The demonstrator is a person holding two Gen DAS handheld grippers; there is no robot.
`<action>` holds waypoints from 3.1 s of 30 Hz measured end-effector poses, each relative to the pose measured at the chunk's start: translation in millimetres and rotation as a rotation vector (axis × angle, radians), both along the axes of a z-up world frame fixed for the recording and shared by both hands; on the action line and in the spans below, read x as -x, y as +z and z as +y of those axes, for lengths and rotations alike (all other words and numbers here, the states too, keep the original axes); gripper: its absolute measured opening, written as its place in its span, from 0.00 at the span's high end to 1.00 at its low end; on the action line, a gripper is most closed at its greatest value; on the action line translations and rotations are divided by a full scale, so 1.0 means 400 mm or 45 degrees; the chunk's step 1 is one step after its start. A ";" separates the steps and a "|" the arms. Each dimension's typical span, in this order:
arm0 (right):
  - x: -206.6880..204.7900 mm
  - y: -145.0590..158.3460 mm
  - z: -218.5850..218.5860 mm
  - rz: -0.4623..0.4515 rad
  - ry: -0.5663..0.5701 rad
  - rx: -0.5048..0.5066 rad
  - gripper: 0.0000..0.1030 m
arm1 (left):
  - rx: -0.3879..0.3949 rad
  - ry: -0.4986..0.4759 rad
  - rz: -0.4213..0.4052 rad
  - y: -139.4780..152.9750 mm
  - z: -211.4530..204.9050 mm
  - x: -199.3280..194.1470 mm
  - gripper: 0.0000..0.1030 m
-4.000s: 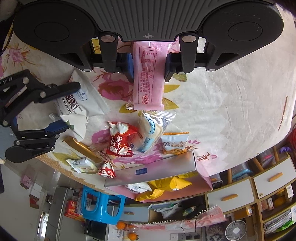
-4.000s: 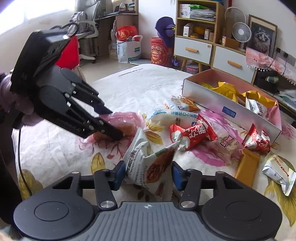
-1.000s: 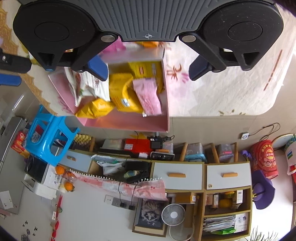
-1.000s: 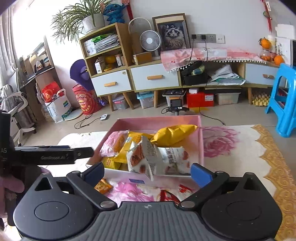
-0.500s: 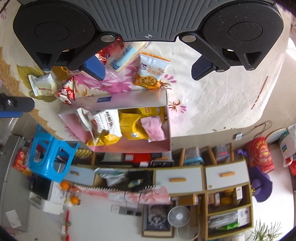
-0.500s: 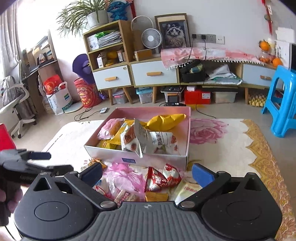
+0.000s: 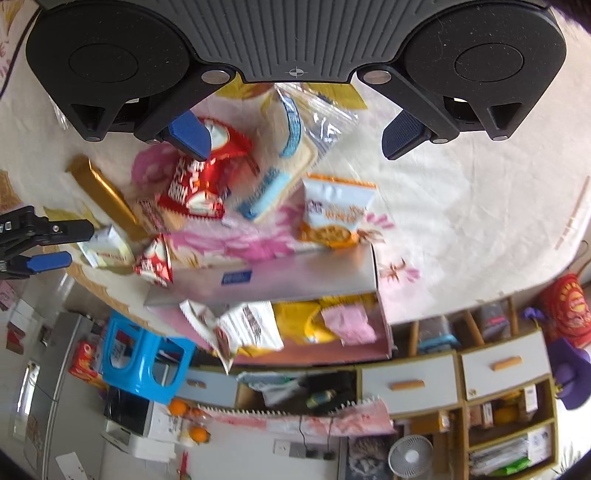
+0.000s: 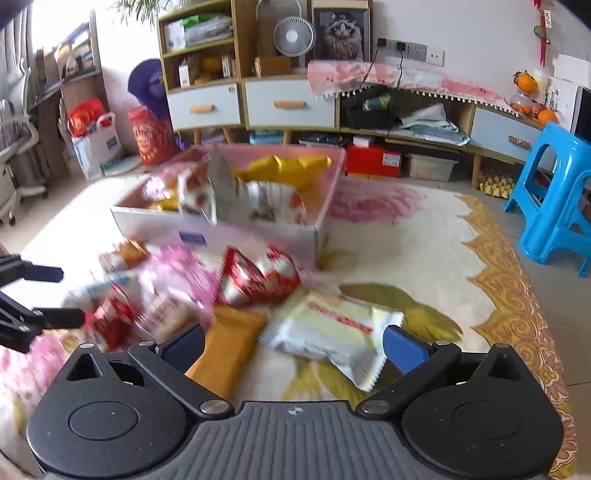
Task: Organize snacks
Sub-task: 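Move both tools back over the snack pile, then grasp the clear bread packet with the left tool while the right tool grasps the silver packet, then carry both packets into the pink box and open both tools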
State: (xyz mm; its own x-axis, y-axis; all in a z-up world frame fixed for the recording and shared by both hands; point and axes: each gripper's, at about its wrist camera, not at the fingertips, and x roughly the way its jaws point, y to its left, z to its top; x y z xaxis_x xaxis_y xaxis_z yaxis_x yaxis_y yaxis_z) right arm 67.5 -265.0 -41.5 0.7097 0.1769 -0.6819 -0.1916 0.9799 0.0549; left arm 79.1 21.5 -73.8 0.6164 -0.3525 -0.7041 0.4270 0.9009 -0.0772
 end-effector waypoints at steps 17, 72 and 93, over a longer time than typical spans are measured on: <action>-0.060 -0.093 -0.039 -0.039 0.037 0.030 0.08 | 0.063 -0.048 -0.004 -0.025 0.026 -0.038 0.05; -0.030 0.032 -0.017 -0.162 -0.036 -0.110 0.97 | 0.160 -0.039 0.035 0.124 0.033 0.001 0.90; -0.033 0.063 0.008 -0.182 -0.042 -0.100 0.97 | -0.051 -0.113 0.043 0.065 -0.027 -0.011 0.61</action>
State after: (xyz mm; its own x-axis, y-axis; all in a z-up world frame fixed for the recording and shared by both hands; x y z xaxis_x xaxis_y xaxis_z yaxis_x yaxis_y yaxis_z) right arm 80.7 -261.9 -16.4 0.8048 0.2007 -0.5586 -0.1707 0.9796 0.1061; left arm 83.7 10.9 -47.6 0.5597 -0.3755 -0.7388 0.5029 0.8624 -0.0573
